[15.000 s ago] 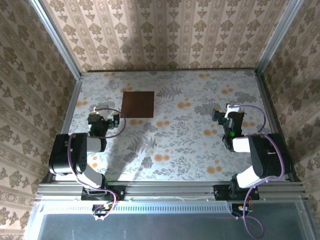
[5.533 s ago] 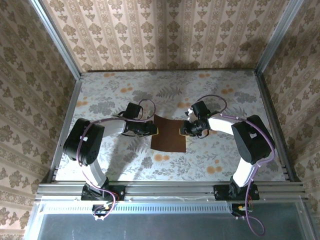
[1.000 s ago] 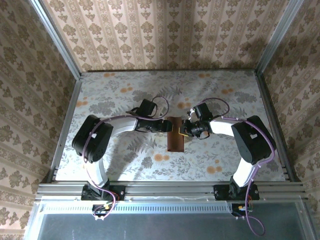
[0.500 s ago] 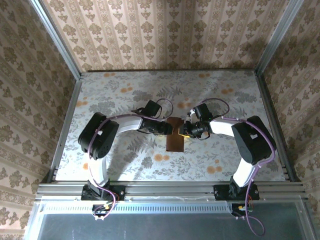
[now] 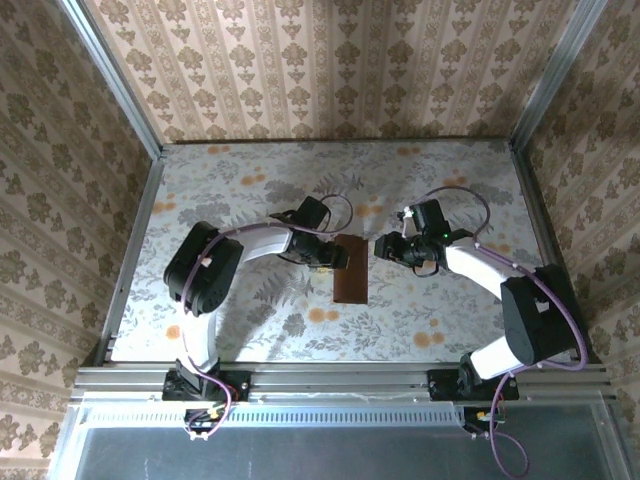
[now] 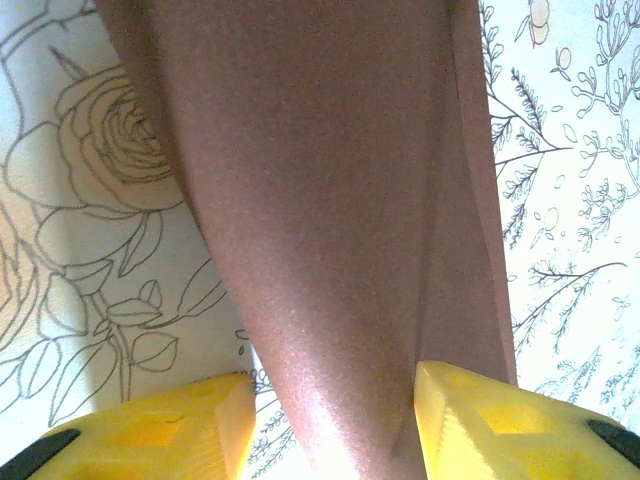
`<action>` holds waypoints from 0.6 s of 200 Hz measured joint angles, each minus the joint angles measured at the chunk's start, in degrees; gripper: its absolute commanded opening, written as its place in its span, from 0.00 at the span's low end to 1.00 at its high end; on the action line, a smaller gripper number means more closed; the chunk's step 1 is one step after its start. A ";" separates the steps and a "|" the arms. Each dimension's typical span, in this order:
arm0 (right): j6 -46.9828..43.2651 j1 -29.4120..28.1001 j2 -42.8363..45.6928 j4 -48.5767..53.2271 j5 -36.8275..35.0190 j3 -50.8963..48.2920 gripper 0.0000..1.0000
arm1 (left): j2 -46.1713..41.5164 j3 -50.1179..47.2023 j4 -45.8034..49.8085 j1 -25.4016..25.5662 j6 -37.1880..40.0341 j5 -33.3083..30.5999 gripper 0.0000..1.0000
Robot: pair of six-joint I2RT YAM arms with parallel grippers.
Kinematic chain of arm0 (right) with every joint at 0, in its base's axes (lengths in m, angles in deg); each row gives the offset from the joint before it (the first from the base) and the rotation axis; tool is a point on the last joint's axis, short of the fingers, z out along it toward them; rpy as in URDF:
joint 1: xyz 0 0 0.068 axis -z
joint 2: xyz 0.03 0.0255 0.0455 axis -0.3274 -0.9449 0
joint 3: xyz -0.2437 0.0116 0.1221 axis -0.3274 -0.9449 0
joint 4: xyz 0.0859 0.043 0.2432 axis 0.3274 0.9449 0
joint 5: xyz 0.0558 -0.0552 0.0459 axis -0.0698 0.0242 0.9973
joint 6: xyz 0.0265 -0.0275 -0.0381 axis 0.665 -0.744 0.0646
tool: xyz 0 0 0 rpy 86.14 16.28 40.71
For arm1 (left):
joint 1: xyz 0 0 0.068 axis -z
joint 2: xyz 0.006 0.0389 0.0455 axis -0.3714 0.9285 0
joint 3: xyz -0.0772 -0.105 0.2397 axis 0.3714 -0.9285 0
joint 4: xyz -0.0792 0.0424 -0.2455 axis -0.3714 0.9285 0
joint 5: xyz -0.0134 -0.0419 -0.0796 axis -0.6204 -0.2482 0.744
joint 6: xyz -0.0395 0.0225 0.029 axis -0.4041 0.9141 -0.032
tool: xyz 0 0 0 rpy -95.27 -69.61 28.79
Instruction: Fold a paper plane with a square sheet of paper (fold left side to right side)
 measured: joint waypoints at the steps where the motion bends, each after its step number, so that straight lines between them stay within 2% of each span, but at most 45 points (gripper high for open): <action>1: -0.04 0.02 0.04 0.07 -0.04 -0.02 0.47 | 0.04 0.04 0.09 0.00 0.00 -0.02 0.49; 120: -0.31 0.59 0.63 1.01 -0.81 -0.96 0.48 | 3.26 6.51 8.52 1.11 3.08 -2.38 0.52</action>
